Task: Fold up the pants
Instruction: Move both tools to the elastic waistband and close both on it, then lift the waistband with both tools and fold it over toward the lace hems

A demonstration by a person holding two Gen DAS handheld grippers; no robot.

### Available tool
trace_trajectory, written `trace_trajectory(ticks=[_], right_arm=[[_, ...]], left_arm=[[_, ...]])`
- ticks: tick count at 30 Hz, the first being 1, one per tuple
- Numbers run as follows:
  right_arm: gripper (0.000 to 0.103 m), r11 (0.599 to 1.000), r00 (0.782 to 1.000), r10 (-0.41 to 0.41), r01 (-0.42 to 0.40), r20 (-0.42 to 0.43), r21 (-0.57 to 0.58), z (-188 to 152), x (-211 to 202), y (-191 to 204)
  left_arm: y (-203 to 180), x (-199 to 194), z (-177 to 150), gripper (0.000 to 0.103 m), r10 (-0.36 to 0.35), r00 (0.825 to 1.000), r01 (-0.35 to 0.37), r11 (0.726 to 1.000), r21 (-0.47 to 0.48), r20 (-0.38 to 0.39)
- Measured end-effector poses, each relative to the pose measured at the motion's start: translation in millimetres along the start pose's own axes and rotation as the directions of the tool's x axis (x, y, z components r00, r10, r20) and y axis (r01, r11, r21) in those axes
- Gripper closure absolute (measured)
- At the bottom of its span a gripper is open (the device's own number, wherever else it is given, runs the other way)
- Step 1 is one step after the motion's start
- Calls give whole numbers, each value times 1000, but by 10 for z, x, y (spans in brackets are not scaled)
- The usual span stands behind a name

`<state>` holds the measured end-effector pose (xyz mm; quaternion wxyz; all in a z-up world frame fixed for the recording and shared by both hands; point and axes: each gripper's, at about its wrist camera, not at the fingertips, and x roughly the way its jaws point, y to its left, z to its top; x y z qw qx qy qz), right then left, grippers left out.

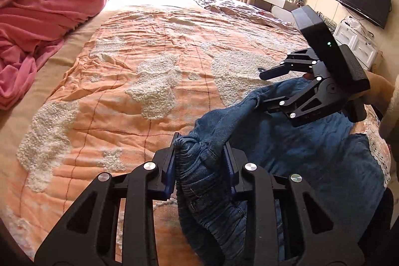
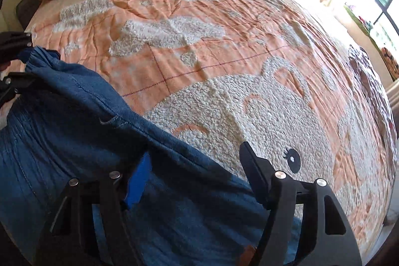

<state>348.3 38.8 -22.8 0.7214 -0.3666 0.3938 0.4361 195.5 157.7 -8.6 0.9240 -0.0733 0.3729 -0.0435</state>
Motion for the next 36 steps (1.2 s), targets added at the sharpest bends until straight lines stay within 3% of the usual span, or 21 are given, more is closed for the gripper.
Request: trace_trajectory(ticks=[2, 4, 6, 15, 23, 28, 36], right_arm=[[70, 999, 999, 42, -42, -3, -19, 17, 20, 42], [84, 997, 998, 68, -68, 15, -22, -1, -25, 94], [92, 999, 998, 44, -43, 43, -27, -45, -111, 148], [95, 993, 974, -52, 27, 221, 117, -493, -909, 322], [95, 976, 951, -56, -11, 303, 215, -1058, -1537, 738], [95, 976, 953, -10, -57, 303, 210, -1432, -1651, 1205], [95, 961, 958, 60, -131, 279, 242, -1787, -1500, 1768]], left_arm=[[-7, -11, -6, 80, -9, 1000, 9, 1000, -1, 6], [-8, 2, -14, 80, -2, 1000, 2, 1000, 7, 3], [11, 14, -22, 80, 0, 1000, 0, 1000, -3, 0], [-215, -250, -60, 80, 32, 996, -37, 997, 64, 79], [-744, -808, -311, 80, 49, 977, -93, 974, 207, 208], [-879, -1010, -727, 80, 21, 985, -57, 976, 210, 168], [-946, -1162, -1171, 79, 15, 997, -33, 975, 221, 82]])
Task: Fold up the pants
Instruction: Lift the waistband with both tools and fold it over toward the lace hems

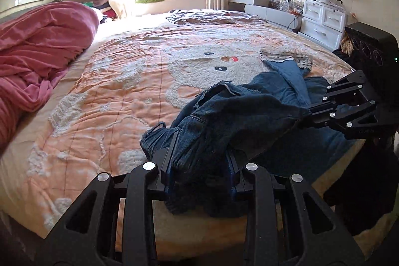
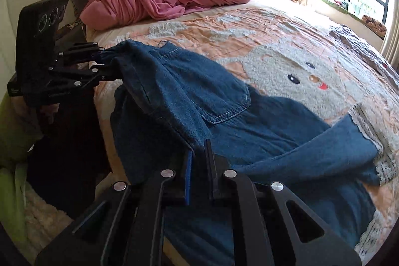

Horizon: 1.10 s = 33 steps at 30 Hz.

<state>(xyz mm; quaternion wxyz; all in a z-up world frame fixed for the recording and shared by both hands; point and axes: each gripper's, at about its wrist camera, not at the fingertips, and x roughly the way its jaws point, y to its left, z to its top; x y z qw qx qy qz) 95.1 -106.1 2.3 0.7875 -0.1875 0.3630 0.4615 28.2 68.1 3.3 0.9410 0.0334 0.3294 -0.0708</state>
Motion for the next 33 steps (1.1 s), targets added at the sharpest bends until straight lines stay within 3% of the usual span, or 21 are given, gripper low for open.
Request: trace_trajectory(ticks=[6, 9, 14, 18, 21, 25, 28, 29, 33], right_arm=[[95, 998, 998, 41, -43, 41, 48, -126, -35, 194], [95, 997, 999, 37, -38, 13, 63, -213, 47, 221], [94, 996, 999, 33, -32, -15, 86, -292, 164, 245], [92, 993, 999, 46, -46, -1, 109, -285, 158, 223], [92, 995, 999, 31, -32, 9, 94, -305, 128, 246], [91, 993, 999, 30, -32, 17, 110, -353, 121, 253], [91, 993, 999, 25, -28, 23, 114, -373, 91, 270], [91, 993, 999, 23, -25, 22, 116, -380, 82, 270], [88, 993, 1000, 13, -15, 15, 117, -431, 37, 278]], left_arm=[[-7, -95, -77, 74, 53, 999, -52, 998, 47, -15], [-27, 11, -168, 65, 51, 994, -43, 995, 87, -92], [50, -69, -235, 55, 3, 994, 0, 999, 32, -111], [224, -283, -248, 53, -47, 993, 41, 997, -64, -105], [295, -490, -157, 53, -59, 997, 51, 992, -116, -58], [170, -486, 139, 53, -161, 987, 160, 977, -139, 3], [-52, -197, 238, 59, -213, 976, 206, 971, -125, -42], [-123, -71, 213, 63, -203, 976, 193, 974, -120, -82], [-141, 236, -35, 66, -181, 964, 157, 979, -132, -195]])
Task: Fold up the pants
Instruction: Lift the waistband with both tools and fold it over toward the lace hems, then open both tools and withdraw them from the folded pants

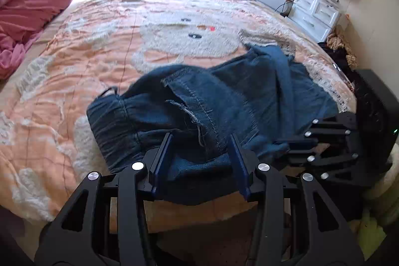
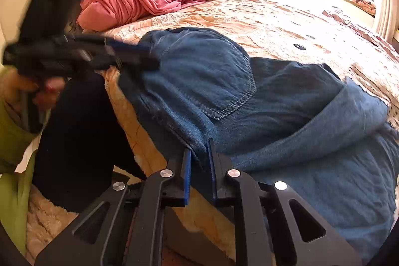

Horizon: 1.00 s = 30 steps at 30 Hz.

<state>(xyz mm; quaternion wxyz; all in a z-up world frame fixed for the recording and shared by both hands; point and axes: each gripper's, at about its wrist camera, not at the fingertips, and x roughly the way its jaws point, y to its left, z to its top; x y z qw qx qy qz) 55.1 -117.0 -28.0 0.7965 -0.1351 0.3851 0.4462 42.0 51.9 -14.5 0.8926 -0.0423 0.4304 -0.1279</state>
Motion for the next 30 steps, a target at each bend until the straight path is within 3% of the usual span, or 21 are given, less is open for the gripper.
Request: trace_trajectory(ticks=[3, 6, 12, 15, 16, 17, 18, 24, 25, 28, 30], right_arm=[[88, 999, 999, 25, -26, 26, 45, 3, -120, -54], [85, 993, 997, 46, -52, 62, 107, 76, -210, -118], [84, 986, 996, 65, -73, 60, 151, 163, -221, -159], [78, 988, 998, 52, -58, 44, 140, 170, -251, -146], [68, 991, 998, 40, -46, 46, 127, 167, -283, -142], [45, 994, 998, 36, -41, 46, 106, 162, -326, -134], [38, 996, 998, 19, -24, 51, 89, 161, -380, -127], [38, 991, 989, -11, -9, 146, 131, 253, -519, -229], [38, 991, 990, -30, 12, 141, 131, 279, -469, -236], [55, 986, 996, -53, 41, 70, 163, 295, -210, -309], [55, 983, 997, -74, 71, 10, 167, 226, -64, -334]], left_arm=[[47, 56, -130, 68, -30, 999, 30, 999, -15, -19], [-9, 75, -146, 68, -13, 1000, 13, 1000, 16, -20], [-11, 99, -152, 68, -3, 1000, 3, 999, 33, -16], [-8, 105, -145, 68, -2, 1000, 3, 999, 32, -17], [-8, 101, -146, 68, -2, 1000, 2, 1000, 31, -16], [-5, 99, -148, 68, 0, 1000, 0, 1000, 31, -18], [-5, 91, -149, 68, -1, 1000, 1, 1000, 30, -17], [-120, -57, -37, 63, 23, 999, -24, 998, 51, 27], [-137, -50, -18, 63, 20, 999, -22, 998, 59, 32], [-143, 61, -24, 63, 67, 998, -67, 995, 76, 1], [-127, 107, -68, 63, 62, 998, -61, 995, 75, -12]])
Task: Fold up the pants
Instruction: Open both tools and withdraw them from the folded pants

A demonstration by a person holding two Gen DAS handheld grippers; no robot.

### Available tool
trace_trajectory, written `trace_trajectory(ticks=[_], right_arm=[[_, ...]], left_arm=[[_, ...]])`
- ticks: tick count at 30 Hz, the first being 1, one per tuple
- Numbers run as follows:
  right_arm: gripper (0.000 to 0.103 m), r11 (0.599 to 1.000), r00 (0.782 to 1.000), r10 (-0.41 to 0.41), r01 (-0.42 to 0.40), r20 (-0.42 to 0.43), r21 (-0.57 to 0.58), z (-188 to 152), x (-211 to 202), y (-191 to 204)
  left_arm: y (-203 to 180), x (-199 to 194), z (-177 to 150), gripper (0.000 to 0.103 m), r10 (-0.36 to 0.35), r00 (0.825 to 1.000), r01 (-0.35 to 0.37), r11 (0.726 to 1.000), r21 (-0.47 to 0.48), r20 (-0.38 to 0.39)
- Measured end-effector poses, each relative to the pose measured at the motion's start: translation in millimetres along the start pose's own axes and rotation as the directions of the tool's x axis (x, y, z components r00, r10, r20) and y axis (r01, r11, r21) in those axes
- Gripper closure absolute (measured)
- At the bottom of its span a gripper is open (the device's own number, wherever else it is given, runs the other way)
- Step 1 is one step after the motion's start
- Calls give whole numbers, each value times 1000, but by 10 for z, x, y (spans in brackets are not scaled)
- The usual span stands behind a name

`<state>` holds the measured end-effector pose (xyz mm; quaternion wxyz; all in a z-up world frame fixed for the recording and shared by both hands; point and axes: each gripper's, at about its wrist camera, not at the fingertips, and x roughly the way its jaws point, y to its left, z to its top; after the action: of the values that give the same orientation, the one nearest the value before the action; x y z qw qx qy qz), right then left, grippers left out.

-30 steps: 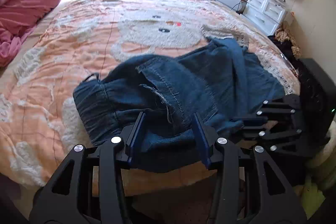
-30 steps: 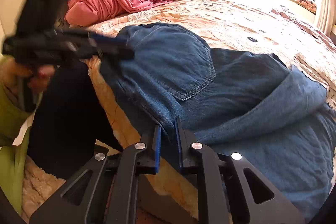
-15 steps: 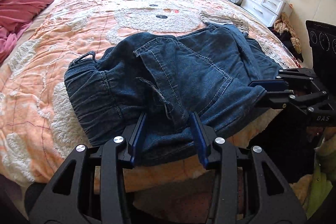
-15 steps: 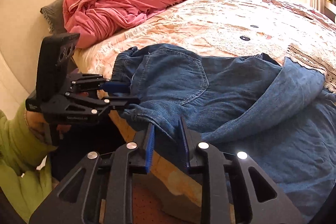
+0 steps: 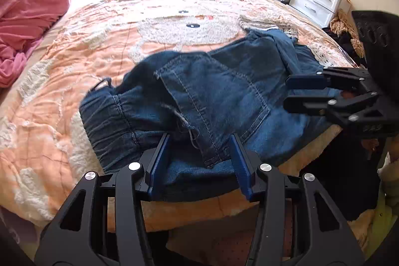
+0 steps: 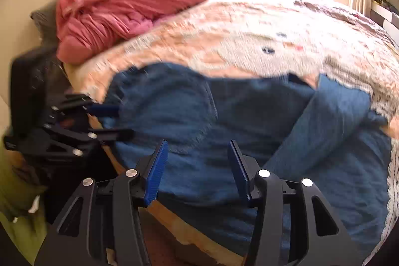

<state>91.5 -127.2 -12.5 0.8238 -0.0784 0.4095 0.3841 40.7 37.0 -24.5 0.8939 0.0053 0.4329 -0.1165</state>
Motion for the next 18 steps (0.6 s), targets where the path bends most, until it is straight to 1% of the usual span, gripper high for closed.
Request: trace_trajectory(ticks=[2, 3, 6, 8, 10, 13, 15, 16, 18], right_arm=[[55, 999, 997, -48, 48, -66, -9, -112, 143, -23], [55, 998, 996, -56, 55, -75, -12, -158, 185, -28], [55, 998, 996, -63, 62, -56, -20, -200, 207, -25], [55, 999, 998, -43, 43, -44, -4, -201, 163, -50], [55, 1000, 1000, -6, 6, -3, 29, -203, 24, -110], [55, 996, 995, 18, -27, 101, 86, -172, -350, -270], [54, 992, 990, 0, -18, 142, 125, -165, -532, -391], [53, 989, 987, -26, 2, 158, 150, -169, -619, -469], [53, 979, 982, -80, 45, 171, 198, -180, -739, -604]], left_arm=[[1, 28, -21, 63, -1, 1000, 1, 1000, 1, -8], [-8, 44, -18, 63, 3, 1000, -3, 1000, 4, -10], [-61, 89, -13, 63, 37, 999, -36, 999, 33, -9], [-71, 87, -17, 63, 44, 999, -44, 998, 39, -6], [-68, -7, -6, 62, 31, 999, -32, 999, 33, 14], [-106, -228, 57, 62, -18, 998, 17, 1000, 23, 62], [-180, -344, 149, 62, -32, 995, 29, 999, 35, 96], [-215, -380, 198, 59, -43, 993, 39, 999, 35, 107], [-307, -416, 312, 54, -99, 988, 96, 995, 30, 122]])
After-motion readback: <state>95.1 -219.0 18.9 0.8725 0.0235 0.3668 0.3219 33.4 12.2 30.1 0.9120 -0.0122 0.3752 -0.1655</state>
